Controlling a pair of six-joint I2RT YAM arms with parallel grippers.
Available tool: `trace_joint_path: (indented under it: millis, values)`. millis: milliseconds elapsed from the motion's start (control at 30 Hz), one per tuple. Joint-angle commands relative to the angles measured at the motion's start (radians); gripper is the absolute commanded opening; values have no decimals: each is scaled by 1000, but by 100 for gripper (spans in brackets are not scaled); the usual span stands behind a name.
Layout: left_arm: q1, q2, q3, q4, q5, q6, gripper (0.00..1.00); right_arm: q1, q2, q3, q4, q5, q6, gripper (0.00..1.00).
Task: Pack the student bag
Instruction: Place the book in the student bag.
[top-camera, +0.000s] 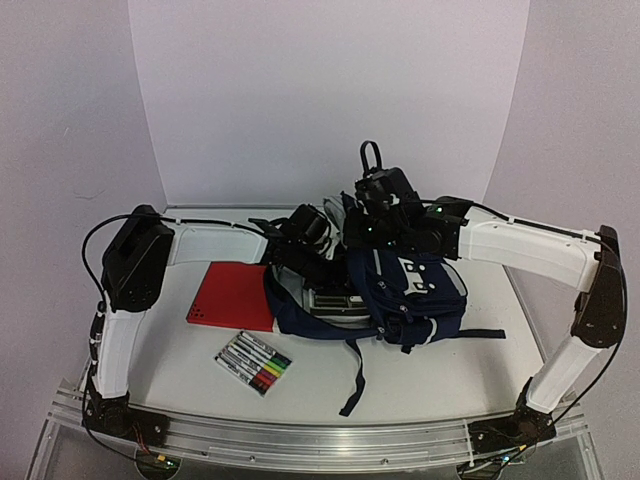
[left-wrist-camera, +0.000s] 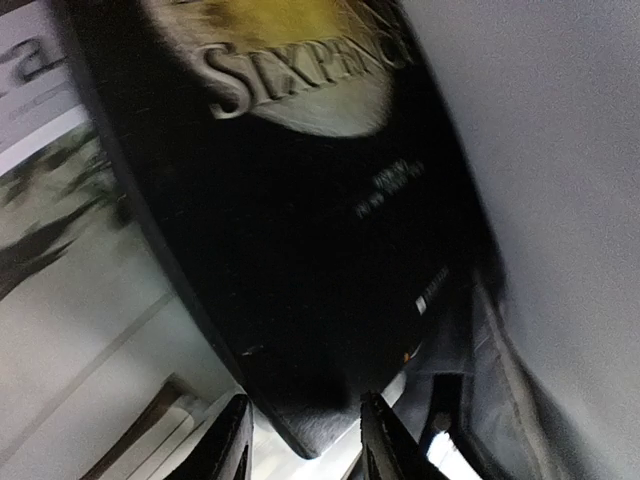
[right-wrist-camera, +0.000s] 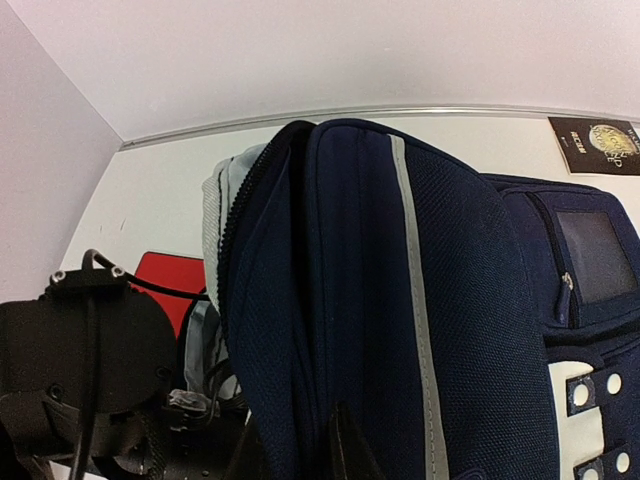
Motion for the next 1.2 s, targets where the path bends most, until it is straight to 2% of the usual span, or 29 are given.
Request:
trace_joint_path:
  millis: [0, 167, 400, 633, 900, 933, 1000, 1067, 1100, 1167]
  values:
    - [-18, 43, 56, 94, 34, 24, 37, 12, -84, 7, 143, 31, 4, 0]
    - [-16, -47, 24, 78, -32, 74, 41, 12, -83, -21, 143, 59, 4, 0]
    - [27, -345, -184, 10, -100, 100, 62, 11, -74, -106, 133, 198, -5, 0]
    - [221, -544, -406, -115, -161, 27, 73, -28, -73, -166, 105, 263, 0, 0]
    - [486, -637, -608, -149, -178, -56, 82, -57, -100, -190, 97, 235, 0, 0]
    - [517, -647, -631, -142, -176, -68, 82, -56, -103, -187, 97, 205, -6, 5]
    - [571, -668, -691, -117, -167, -89, 84, -55, -113, -182, 97, 138, -24, 22]
    - [611, -691, -751, -88, -166, -107, 86, -41, -134, -178, 97, 80, -45, 46]
    - [632, -705, -771, -84, -169, -113, 86, -21, -145, -177, 97, 74, -59, 62]
    - [660, -724, -811, -81, -192, -118, 88, 22, -172, -174, 95, 74, -71, 79]
